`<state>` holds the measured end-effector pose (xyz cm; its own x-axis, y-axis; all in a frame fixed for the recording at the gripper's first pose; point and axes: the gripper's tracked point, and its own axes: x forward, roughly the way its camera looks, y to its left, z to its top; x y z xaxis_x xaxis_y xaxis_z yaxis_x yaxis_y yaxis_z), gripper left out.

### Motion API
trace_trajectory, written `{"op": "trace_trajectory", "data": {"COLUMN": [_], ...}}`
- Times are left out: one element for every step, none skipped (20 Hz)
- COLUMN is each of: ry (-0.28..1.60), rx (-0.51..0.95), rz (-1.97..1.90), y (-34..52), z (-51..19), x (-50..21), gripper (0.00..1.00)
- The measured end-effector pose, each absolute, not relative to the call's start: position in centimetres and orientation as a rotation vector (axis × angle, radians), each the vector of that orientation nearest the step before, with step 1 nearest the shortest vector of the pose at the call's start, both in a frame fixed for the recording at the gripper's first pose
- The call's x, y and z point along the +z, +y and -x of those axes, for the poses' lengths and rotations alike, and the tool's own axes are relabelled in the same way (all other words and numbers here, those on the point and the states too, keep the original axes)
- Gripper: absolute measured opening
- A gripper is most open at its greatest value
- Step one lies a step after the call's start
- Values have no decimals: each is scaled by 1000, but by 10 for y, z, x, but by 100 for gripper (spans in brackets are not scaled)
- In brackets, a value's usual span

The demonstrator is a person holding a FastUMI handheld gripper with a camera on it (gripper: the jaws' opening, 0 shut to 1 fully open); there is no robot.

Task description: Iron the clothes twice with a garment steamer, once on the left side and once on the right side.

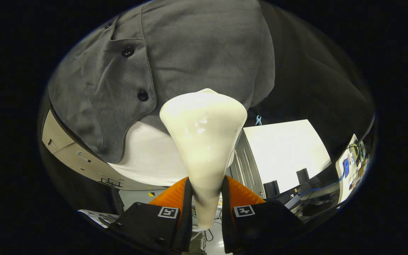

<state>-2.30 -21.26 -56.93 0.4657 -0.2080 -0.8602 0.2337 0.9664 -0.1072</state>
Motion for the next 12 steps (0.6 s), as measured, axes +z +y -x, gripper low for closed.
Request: {"op": "trace_trajectory", "data": {"ry": [1042,1031,1016,997,977,956,936,915,887,853,823,797], "rx": [-276,-281,-285,-287,-288,-288,-290,-300,-315,-328,-334,-335], "rz": [-28,-29,-31,-32,-32,-32,-34,-39,-50,-70,-87,-92], "y": [-214,-216,-218,-219,-219,-219,-218,-216,-213,-210,-208,-207], "z": [23,24,24,23,21,18,18,16,15,13,12,11], "x": [-562,-553,-542,-530,-517,-502,-488,-473,-456,-441,-426,-411], "gripper": [43,43,43,43,43,43,43,43,43,43,43,42]}}
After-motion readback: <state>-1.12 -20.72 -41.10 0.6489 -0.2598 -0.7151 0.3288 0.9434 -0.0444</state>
